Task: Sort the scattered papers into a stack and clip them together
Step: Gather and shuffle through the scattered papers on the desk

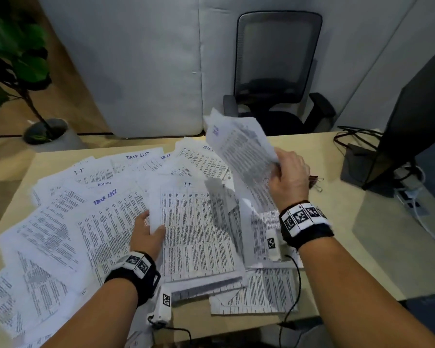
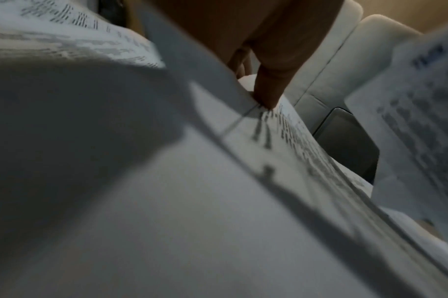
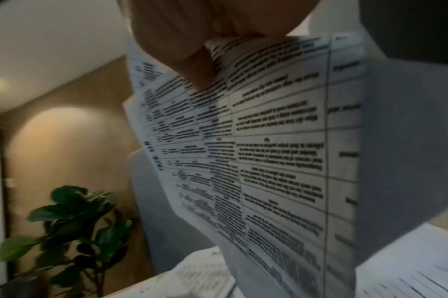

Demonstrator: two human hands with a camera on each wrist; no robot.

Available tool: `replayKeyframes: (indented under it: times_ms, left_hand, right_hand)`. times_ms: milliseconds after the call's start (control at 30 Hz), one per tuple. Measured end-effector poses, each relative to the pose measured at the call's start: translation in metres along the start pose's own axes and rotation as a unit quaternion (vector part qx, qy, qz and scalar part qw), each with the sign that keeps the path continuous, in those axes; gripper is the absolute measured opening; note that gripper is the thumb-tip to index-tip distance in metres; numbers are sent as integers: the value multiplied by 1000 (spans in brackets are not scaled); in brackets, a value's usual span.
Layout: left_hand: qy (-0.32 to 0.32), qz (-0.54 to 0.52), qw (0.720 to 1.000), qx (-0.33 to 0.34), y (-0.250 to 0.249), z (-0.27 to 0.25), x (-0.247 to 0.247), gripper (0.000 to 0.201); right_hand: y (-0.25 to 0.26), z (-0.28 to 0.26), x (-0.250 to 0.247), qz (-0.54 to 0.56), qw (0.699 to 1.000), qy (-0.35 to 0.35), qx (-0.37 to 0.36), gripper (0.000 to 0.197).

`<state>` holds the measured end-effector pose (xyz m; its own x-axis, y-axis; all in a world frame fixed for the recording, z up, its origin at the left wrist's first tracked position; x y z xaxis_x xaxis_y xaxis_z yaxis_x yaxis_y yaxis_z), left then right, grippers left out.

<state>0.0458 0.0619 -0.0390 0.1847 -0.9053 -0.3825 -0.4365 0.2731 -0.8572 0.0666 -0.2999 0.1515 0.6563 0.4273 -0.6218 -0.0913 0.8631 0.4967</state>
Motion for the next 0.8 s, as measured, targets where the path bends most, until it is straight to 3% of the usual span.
replayKeyframes:
  times_ms: [100, 167, 233, 300, 400, 433, 500, 533, 567, 600, 633, 700, 800]
  left_hand:
    - [17, 56, 997, 43, -13, -5, -3, 73]
    - [26, 106, 991, 74, -22, -6, -3, 65]
    - [31, 91, 993, 74, -30, -12, -3, 46]
    - [51, 28, 996, 70, -39, -21, -1, 32]
    - [107, -115, 987, -29, -48, -37, 7, 67]
    - [106, -128, 986, -33, -55, -38, 8, 70]
    - [64, -83, 994, 40, -79, -39, 0, 63]
    - [57, -54, 993, 83, -92, -40, 2, 56]
    - [58, -43, 991, 116, -102, -40, 3, 48]
    - [69, -44, 987, 137, -110, -42, 6, 43]
    - [75, -56, 984, 149, -117, -44, 7, 43]
    - [69, -93, 980, 159, -127, -43, 2, 47]
    - [50, -139, 970, 195, -139, -39, -10, 67]
  right_hand:
    - [39, 2, -1, 47, 990, 7, -132, 7]
    - [55, 3, -5, 104, 985, -2, -139, 10]
    - [57, 2, -1, 135, 987, 5, -81, 18]
    - [43, -6, 18, 154, 985, 67, 41, 22]
    - [13, -38, 56, 134, 955, 166, 205, 34]
    - [5, -49, 66, 131, 945, 183, 236, 37]
    - [-4, -69, 87, 145, 924, 228, 272, 29]
    - [-9, -78, 94, 158, 908, 261, 289, 17]
    - [-7, -84, 101, 181, 887, 296, 305, 23]
    - [-10, -89, 105, 220, 860, 320, 331, 47]
    - [-9, -91, 106, 272, 826, 331, 365, 62]
    - [-5, -87, 106, 356, 780, 317, 406, 64]
    - [5, -60, 92, 382, 814, 224, 375, 42]
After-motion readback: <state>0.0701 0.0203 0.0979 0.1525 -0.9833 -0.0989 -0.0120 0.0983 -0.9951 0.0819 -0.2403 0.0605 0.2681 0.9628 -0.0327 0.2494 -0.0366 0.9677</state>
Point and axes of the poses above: each hand's wrist, its own z-axis towards the middle knuckle, its own x-axis out of the palm, y = z × x, the point moved 9 cm from there along z, towards the middle knuckle, and after that the axes turned 3 degrees about -y, right-handed, at the moved point
